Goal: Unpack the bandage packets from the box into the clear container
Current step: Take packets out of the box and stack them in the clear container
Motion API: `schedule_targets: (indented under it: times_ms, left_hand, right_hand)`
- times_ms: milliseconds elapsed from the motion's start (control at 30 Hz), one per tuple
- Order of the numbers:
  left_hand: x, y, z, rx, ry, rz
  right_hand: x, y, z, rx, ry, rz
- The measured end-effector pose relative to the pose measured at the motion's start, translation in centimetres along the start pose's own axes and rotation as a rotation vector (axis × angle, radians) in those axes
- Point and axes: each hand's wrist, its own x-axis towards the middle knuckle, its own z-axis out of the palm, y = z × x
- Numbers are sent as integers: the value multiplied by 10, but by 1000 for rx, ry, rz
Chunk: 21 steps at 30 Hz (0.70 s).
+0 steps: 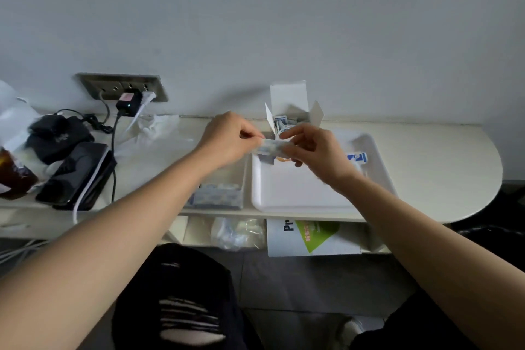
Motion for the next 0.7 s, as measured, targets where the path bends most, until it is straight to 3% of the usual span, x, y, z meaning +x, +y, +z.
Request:
schedule_targets:
  times_ms: [267,400,700]
  left_hand:
    - [-29,-45,-38,226,-14,-133]
    - [-27,-57,-41,185,-45,-100]
    - [-9,-86,-28,209,-275,-261]
  right_hand:
    - [16,-11,70,81,-68,59]
    - [19,-11,85,111,-46,96]
    - [14,-1,79,-185,-30,81]
